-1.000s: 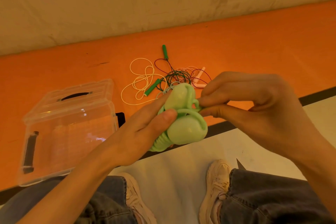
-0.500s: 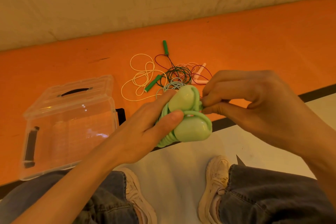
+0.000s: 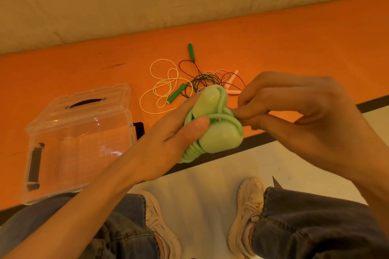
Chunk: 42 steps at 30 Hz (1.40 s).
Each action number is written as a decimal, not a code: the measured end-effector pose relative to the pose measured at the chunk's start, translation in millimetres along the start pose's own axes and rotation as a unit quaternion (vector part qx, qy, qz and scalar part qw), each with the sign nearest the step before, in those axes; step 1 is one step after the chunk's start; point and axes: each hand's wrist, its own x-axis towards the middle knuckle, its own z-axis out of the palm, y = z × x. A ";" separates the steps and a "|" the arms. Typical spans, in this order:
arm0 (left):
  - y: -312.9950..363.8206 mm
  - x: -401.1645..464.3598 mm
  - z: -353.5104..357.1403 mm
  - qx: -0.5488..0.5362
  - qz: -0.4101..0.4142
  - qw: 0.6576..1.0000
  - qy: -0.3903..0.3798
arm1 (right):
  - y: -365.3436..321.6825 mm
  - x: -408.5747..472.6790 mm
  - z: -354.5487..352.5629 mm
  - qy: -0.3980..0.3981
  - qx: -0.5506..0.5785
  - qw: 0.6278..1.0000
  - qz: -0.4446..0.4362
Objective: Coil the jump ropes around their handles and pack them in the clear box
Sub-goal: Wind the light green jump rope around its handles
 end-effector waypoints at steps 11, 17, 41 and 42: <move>-3.2 3.5 1.9 0.132 0.040 0.990 -0.012 | 3.5 -1.0 3.7 -0.035 0.034 0.992 0.116; -5.4 2.5 5.5 0.056 0.041 0.998 0.012 | 0.0 -1.4 -0.6 -0.028 -0.052 0.998 0.002; -3.1 5.0 -0.7 0.212 0.068 0.973 0.056 | -2.5 -3.1 5.1 -0.004 0.194 0.953 0.231; -3.0 5.3 -0.9 0.230 0.061 0.970 0.057 | -3.6 -2.7 6.1 -0.005 0.218 0.945 0.245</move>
